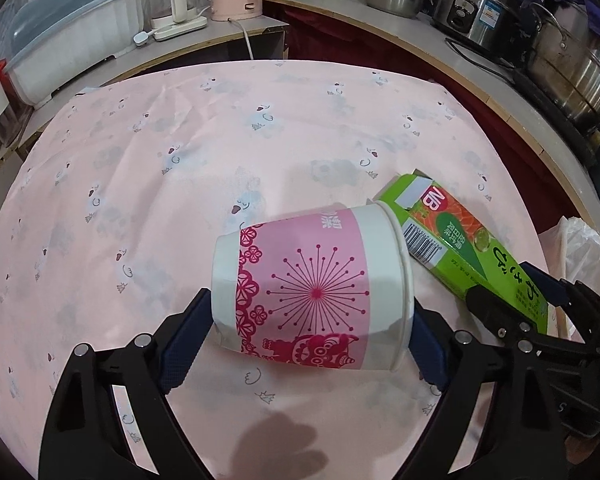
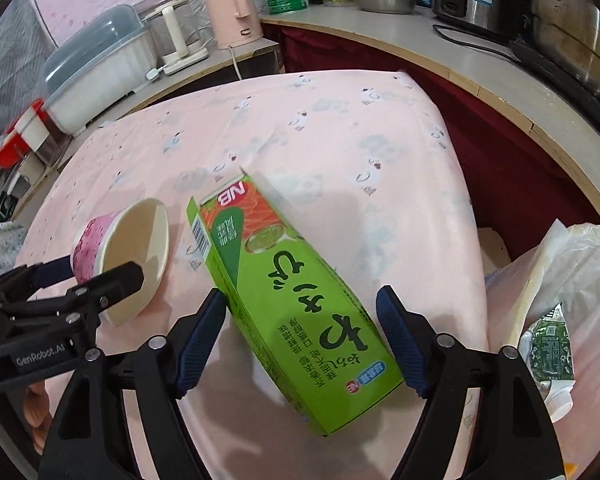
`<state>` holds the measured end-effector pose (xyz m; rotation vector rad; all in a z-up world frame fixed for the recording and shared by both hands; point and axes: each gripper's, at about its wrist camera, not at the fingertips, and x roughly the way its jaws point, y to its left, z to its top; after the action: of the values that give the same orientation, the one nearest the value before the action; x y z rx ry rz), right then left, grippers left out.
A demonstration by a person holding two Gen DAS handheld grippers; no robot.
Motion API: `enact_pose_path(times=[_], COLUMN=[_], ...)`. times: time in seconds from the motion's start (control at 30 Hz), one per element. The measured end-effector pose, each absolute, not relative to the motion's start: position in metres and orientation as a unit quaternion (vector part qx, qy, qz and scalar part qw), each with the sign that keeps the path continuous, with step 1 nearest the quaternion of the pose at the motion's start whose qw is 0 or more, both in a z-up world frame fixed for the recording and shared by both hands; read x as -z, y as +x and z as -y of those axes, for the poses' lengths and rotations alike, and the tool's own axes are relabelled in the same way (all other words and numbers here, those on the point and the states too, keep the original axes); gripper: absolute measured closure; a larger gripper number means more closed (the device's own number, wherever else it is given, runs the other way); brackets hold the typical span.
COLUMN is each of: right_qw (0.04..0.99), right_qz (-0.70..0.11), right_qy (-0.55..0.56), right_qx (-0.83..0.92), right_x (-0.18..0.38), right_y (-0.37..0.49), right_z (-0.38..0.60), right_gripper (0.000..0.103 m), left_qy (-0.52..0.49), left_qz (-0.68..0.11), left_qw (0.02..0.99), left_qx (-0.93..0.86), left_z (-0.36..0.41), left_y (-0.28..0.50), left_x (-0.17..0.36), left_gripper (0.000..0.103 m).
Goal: Collect trash
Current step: 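Grasp the pink paper cup with the left tool while the right tool grasps the green NB box, then carry the pink cup and green box over the white bin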
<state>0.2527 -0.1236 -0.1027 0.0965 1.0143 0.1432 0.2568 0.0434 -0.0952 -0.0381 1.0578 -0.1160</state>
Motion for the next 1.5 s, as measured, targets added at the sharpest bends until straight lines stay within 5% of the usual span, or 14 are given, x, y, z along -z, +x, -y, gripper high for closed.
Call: enact_pose_path(times=[0.37, 0.4, 0.43, 1.5], right_qw=[0.876, 0.876, 0.876, 0.903], right_qz=[-0.472, -0.472, -0.472, -0.358], right_qy=[0.065, 0.07, 0.076, 0.21], right_qx=[-0.068, -0.069, -0.062, 0.11], right_x=[0.094, 0.094, 0.093, 0.022], right_y=[0.206, 0.202, 0.197, 0.052], right_z=[0.125, 0.126, 0.129, 0.298], right_gripper=[0.067, 0.081, 0.083, 0.083], left_qy=[-0.007, -0.005, -0.003, 0.096], left_qz=[-0.499, -0.498, -0.496, -0.429], left_qw=[0.864, 0.864, 0.865, 0.868], left_qx=[0.071, 0.074, 0.076, 0.233], left_z=[-0.026, -0.023, -0.02, 0.15], left_y=[0.233, 0.229, 0.225, 0.133], left_x=[0.085, 0.083, 0.082, 0.012], left_gripper=[0.018, 0.018, 0.018, 0.018])
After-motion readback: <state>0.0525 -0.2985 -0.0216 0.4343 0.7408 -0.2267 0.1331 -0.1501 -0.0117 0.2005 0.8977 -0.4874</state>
